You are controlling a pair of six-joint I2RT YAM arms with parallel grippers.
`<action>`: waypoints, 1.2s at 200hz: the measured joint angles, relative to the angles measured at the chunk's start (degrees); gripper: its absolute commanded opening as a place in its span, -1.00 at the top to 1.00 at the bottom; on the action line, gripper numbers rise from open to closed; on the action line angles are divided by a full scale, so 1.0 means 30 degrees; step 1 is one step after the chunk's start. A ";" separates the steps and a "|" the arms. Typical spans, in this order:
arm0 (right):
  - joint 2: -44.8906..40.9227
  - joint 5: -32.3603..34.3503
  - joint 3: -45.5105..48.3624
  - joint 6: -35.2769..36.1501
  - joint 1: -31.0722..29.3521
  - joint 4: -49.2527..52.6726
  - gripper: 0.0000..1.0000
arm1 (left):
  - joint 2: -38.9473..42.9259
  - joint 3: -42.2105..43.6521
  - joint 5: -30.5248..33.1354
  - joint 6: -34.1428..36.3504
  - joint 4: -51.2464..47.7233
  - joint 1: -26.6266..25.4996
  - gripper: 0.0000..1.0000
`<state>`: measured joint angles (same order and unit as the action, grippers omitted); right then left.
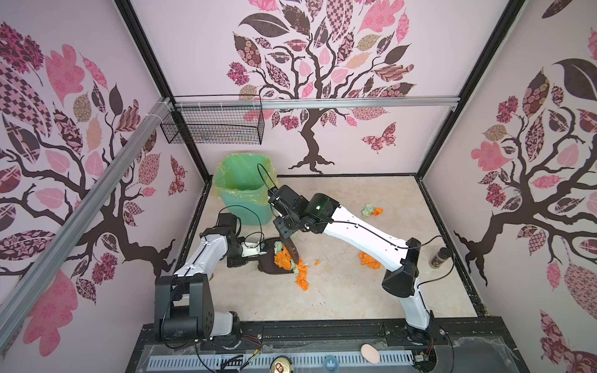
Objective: Sweep away the paper scraps from the table
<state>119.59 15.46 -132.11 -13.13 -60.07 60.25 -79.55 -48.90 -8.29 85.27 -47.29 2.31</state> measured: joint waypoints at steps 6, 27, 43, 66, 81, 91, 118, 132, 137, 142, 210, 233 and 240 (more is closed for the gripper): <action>-0.0029 0.0328 0.0022 0.0000 0.0000 0.0029 1.00 | 0.0000 0.0000 0.0007 0.0000 0.0007 0.0000 0.97; -0.0160 0.1676 0.0131 -0.0022 0.0066 0.0335 1.00 | 0.0000 0.0007 0.0015 0.0007 0.0015 0.0000 0.97; -0.0481 0.2776 0.0597 -0.0138 0.0211 0.0823 1.00 | 0.0000 0.0007 0.0015 0.0007 0.0022 0.0000 0.97; -0.1355 0.4109 0.2106 -0.0488 0.0670 0.1457 1.00 | 0.0000 0.0007 -0.0007 0.0000 0.0022 0.0000 0.97; -0.1938 0.4728 0.3461 -0.0772 0.1071 0.1734 1.00 | 0.0000 0.0007 -0.0066 -0.0007 0.0029 0.0000 0.97; -0.2142 0.4925 0.4189 -0.0860 0.1239 0.1756 1.00 | 0.0000 0.0007 -0.0124 -0.0007 0.0029 0.0000 0.98; -0.2091 0.4728 0.5362 -0.1137 0.1574 0.1530 1.00 | 0.0000 0.0007 -0.0204 -0.0022 0.0029 0.0000 0.97; -0.2091 0.4379 0.5421 -0.1209 0.1494 0.1326 1.00 | 0.0000 0.0007 -0.0255 -0.0029 0.0029 0.0000 0.97; -0.2091 0.4248 0.5377 -0.1246 0.1435 0.1217 1.00 | 0.0000 0.0007 -0.0270 -0.0036 0.0022 0.0000 0.98; -0.2069 0.4102 0.5319 -0.1282 0.1377 0.1093 1.00 | 0.0000 0.0007 -0.0277 -0.0044 0.0022 0.0000 0.98; -0.1093 0.1668 0.4153 -0.1719 0.0197 -0.0896 1.00 | -0.0087 0.0095 -0.0401 -0.0102 0.0080 0.0000 0.98; -0.0933 0.0976 0.3286 -0.1807 -0.0095 -0.1290 1.00 | -0.0262 0.0131 -0.0583 -0.0240 0.0211 0.0000 0.98; -0.0882 0.0816 0.2943 -0.1851 -0.0146 -0.1384 1.00 | -0.0291 0.0182 -0.0656 -0.0306 0.0255 0.0000 0.98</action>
<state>116.95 17.91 -123.28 -18.68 -60.51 56.10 -80.42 -48.36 -10.26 84.36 -46.52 2.31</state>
